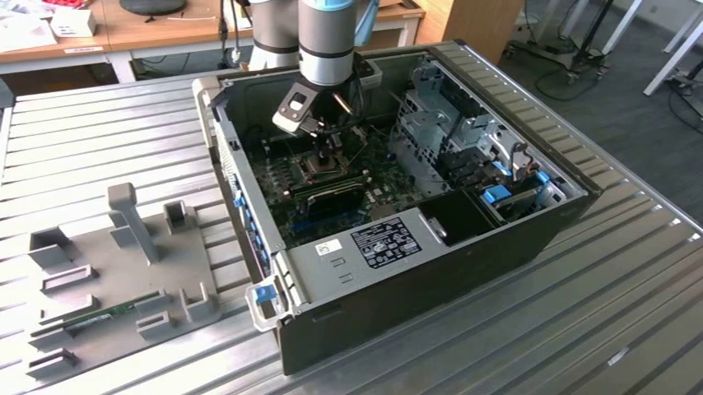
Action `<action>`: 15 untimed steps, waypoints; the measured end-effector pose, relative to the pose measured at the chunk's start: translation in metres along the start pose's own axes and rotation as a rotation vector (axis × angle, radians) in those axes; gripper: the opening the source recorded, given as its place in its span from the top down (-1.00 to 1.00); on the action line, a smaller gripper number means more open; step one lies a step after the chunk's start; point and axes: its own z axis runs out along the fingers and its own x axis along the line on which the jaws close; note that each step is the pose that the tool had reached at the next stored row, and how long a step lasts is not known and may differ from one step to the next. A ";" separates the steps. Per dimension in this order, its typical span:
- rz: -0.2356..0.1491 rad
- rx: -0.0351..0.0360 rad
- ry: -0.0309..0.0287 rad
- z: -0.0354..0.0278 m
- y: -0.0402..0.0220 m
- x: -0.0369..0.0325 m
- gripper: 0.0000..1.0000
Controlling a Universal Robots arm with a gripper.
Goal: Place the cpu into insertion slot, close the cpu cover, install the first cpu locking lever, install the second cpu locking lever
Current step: 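Place the cpu into insertion slot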
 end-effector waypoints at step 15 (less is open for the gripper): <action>0.000 -0.0026 0.0002 -0.0210 0.0007 0.0001 0.80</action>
